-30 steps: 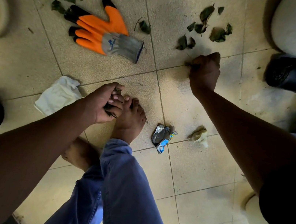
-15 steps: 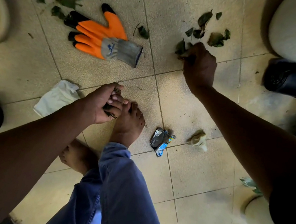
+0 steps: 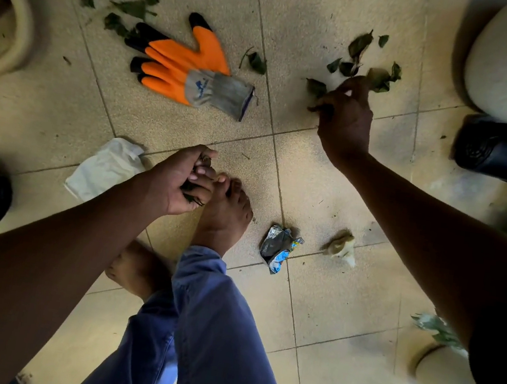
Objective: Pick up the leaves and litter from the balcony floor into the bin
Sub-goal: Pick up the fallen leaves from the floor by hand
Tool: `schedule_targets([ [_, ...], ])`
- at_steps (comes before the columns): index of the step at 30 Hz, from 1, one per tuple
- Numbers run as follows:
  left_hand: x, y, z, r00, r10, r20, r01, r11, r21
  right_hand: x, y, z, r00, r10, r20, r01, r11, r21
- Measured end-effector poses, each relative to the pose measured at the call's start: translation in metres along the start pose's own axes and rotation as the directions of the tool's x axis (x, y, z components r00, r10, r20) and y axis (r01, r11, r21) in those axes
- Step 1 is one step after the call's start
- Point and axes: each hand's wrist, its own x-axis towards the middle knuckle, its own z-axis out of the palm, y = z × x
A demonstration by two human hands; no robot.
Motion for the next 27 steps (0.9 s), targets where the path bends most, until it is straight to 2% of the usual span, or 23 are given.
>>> schedule_targets([
  [2, 0.005, -0.003, -0.004, 0.999, 0.002, -0.036, -0.003, 1.000, -0.006, 0.004, -0.002, 0.007, 0.991, -0.126, 0.048, 0.128, 0.991, -0.027],
  [4, 0.002, -0.001, -0.004, 1.000, 0.004, -0.023, -0.004, 1.000, -0.008, 0.009, -0.003, 0.016, 0.986, -0.139, 0.088, 0.144, 0.988, -0.055],
  [9, -0.003, -0.007, -0.009, 1.000, -0.016, -0.018, 0.016, 1.000, -0.015, 0.020, -0.011, 0.022, 0.997, -0.009, 0.080, 0.019, 0.991, -0.135],
  [11, -0.005, -0.008, -0.011, 1.000, -0.022, -0.020, 0.021, 0.999, -0.029, 0.025, -0.023, 0.017, 0.998, 0.051, 0.032, -0.048, 0.995, -0.086],
  [14, -0.006, -0.008, -0.013, 1.000, -0.023, -0.022, 0.022, 0.999, -0.028, 0.037, -0.029, 0.013, 0.974, 0.193, -0.116, -0.185, 0.980, 0.072],
  [16, -0.005, -0.007, -0.013, 1.000, -0.019, -0.014, 0.019, 0.999, -0.028, 0.047, -0.025, 0.013, 0.953, 0.264, -0.147, -0.250, 0.963, 0.105],
  [20, -0.003, -0.003, -0.011, 1.000, -0.005, -0.011, 0.005, 1.000, -0.031, 0.059, -0.015, 0.018, 0.949, 0.313, -0.037, -0.314, 0.949, -0.030],
  [23, -0.004, -0.002, -0.009, 1.000, 0.001, -0.018, -0.002, 0.999, -0.034, 0.051, -0.014, 0.015, 0.941, 0.337, -0.016, -0.338, 0.940, -0.050],
  [27, -0.003, -0.003, -0.006, 1.000, -0.005, -0.011, 0.005, 0.999, -0.048, 0.030, -0.010, 0.000, 0.967, 0.255, 0.005, -0.253, 0.964, -0.081],
])
